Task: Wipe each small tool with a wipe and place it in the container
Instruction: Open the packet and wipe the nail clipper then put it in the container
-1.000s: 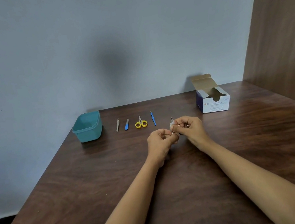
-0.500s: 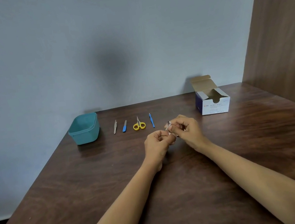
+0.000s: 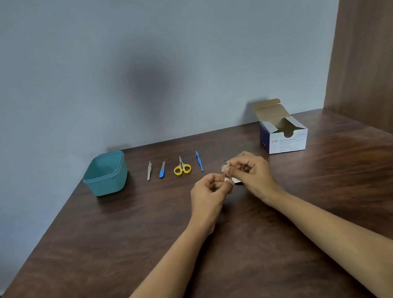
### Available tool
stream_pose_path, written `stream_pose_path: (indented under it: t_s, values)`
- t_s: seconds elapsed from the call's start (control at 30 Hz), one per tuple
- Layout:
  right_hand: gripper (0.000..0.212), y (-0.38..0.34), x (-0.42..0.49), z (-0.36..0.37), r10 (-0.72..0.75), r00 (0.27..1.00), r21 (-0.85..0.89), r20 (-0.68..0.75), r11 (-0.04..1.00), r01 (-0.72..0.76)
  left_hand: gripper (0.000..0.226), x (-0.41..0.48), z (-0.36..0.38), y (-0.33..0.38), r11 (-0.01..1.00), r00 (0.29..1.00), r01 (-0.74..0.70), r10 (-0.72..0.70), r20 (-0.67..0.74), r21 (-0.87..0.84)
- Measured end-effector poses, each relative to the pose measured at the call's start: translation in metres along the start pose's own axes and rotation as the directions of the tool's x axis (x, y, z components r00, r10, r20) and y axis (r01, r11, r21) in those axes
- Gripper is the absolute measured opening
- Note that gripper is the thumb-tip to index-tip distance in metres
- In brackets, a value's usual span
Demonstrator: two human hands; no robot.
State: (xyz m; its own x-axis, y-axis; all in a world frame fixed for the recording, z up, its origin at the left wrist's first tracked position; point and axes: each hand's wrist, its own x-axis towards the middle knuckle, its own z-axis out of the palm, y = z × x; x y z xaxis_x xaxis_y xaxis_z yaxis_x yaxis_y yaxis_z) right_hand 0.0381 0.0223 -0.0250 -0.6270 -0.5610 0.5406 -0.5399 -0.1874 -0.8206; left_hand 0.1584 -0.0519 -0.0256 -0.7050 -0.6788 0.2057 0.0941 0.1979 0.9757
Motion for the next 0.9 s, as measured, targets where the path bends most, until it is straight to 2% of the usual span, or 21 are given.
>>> stream_pose_path:
  t_s: [0.13, 0.23, 0.37, 0.47, 0.57, 0.73, 0.9]
  values:
    - [0.018, -0.0004, 0.0006, -0.0036, -0.031, 0.997, -0.081, 0.065, 0.996, 0.036, 0.008, -0.002, 0.0011, 0.0037, 0.999, 1.0, 0.007, -0.007, -0.002, 0.032]
    - [0.018, 0.0004, 0.0003, -0.0044, -0.011, 0.996, -0.07, 0.085, 0.997, 0.017, 0.014, -0.0042, 0.0021, 0.0072, 0.997, 1.0, 0.001, 0.0, -0.009, 0.078]
    - [0.026, -0.0051, -0.002, -0.0011, 0.083, 0.994, 0.131, 0.066, 0.987, -0.091, 0.029, -0.0045, 0.0048, 0.0085, 0.975, 0.998, -0.003, -0.013, 0.069, 0.22]
    - [0.022, -0.007, -0.002, -0.0006, 0.151, 0.988, 0.251, 0.031, 0.956, -0.154, 0.037, -0.004, 0.0049, 0.0088, 0.979, 0.996, 0.002, -0.019, 0.084, 0.203]
    - [0.01, -0.0064, -0.0024, -0.0016, 0.168, 0.983, 0.293, 0.067, 0.939, -0.181, 0.038, -0.0041, 0.0037, 0.0091, 0.987, 0.998, 0.005, -0.017, 0.069, 0.16]
    - [0.014, -0.005, -0.0015, -0.0043, 0.176, 0.979, 0.235, 0.106, 0.952, -0.196, 0.037, -0.0031, 0.0031, 0.0083, 0.991, 0.998, 0.031, -0.039, 0.057, 0.13]
    - [0.01, -0.0031, 0.0004, -0.0039, 0.124, 0.991, 0.158, 0.045, 0.979, -0.129, 0.036, -0.0036, 0.0009, 0.0083, 0.983, 0.995, -0.003, -0.016, 0.102, 0.181]
